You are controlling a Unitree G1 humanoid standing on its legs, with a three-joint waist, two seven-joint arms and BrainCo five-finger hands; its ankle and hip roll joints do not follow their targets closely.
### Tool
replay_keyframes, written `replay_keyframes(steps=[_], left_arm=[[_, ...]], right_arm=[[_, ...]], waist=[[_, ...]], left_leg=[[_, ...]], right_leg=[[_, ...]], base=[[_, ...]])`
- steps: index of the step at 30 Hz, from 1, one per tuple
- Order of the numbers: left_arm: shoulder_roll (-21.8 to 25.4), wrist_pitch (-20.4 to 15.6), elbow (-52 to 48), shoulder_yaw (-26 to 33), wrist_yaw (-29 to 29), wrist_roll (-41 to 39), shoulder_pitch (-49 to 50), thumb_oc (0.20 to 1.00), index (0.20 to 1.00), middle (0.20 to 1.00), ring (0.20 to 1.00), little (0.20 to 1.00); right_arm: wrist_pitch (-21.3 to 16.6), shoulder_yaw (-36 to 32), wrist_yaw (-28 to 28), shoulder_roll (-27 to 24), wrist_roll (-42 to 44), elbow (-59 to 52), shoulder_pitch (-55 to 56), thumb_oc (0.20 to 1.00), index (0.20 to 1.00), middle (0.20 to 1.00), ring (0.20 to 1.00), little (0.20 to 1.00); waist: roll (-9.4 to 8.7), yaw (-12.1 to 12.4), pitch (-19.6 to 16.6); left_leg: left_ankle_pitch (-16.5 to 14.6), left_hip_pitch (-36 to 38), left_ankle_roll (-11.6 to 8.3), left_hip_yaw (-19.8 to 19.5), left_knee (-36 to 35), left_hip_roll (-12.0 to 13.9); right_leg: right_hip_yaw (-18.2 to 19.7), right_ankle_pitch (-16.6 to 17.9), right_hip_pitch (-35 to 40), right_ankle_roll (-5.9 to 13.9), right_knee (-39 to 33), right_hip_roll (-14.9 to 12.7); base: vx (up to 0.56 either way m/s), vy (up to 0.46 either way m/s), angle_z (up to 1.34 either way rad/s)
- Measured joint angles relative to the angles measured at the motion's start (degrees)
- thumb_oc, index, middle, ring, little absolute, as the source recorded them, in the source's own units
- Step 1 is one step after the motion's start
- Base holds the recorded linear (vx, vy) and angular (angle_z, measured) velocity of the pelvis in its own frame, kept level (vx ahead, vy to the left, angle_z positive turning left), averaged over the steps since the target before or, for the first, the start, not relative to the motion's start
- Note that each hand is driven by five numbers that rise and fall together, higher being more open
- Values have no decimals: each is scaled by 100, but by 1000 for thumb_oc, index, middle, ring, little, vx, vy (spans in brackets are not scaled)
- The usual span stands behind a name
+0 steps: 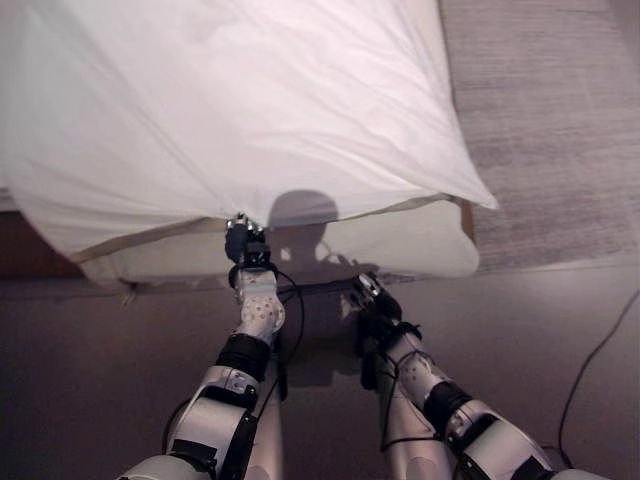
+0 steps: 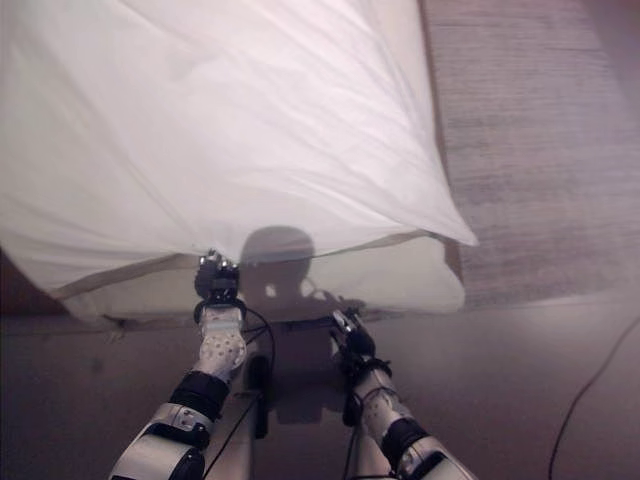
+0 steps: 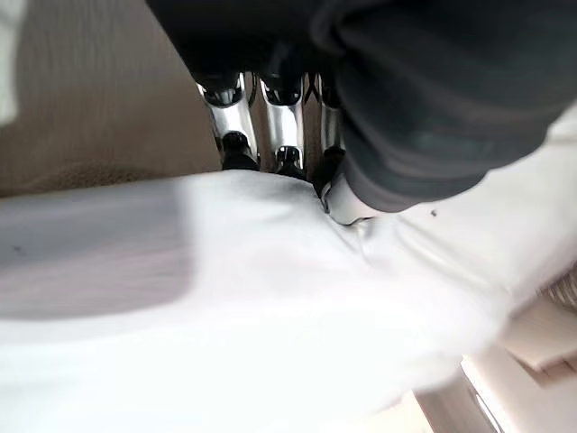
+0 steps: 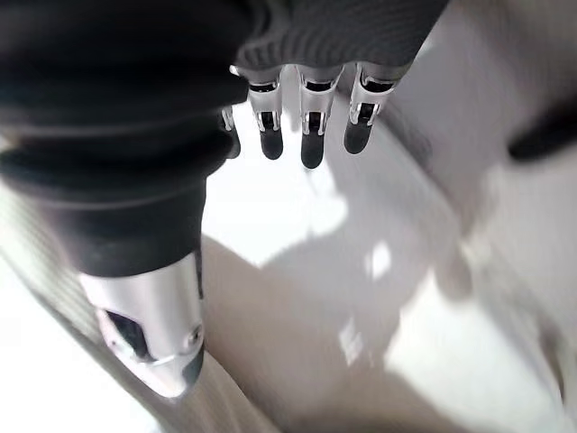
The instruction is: Make the bed
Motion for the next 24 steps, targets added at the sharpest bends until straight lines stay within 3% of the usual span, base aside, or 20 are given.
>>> replay_keyframes(steps=[6,10,17,22,24], left_arm=[[-16,-11,-861,-585,-91,5,138,200,200,200,200,200],[29,-30,-1174,-658,-99,5,167,200,200,200,200,200],[46,-240,-1541,-696,-97,73,220,200,200,200,200,200],[113,-330,-1606,-667,-72,93,240,200,200,200,200,200],[137,-360,-1684,-502,101,330,299,200,200,200,200,200]], right_arm=[[7,186,115,85,641,-310,-347,1000,1000,1000,1000,1000],[-67,119,136,71,796,-454,-601,1000,1000,1000,1000,1000],[-499,-376,74,78,1084,-640,-796,1000,1000,1000,1000,1000],[-596,-442,-4,-9,1101,-674,-782,1000,1000,1000,1000,1000],[-774,-979,-189,-58,1182,-1334,-747,1000,1000,1000,1000,1000]], waist=[[126,208,138],[162,343,163],[255,354,212],[264,354,213],[325,343,235]], left_leg=[[166,-55,4,-331,-183,-162],[183,-55,8,-342,-220,-166],[206,-72,4,-459,-252,-219],[205,-72,4,-456,-263,-225],[214,-109,19,-447,-259,-244]], right_leg=[[-278,-90,74,50,-4,-158],[-296,-144,97,71,13,-168],[-405,-242,101,78,104,-233],[-414,-252,98,81,106,-243],[-413,-267,46,88,144,-274]], base=[[18,-17,31],[11,12,14],[13,10,10],[24,47,1],[11,29,2]])
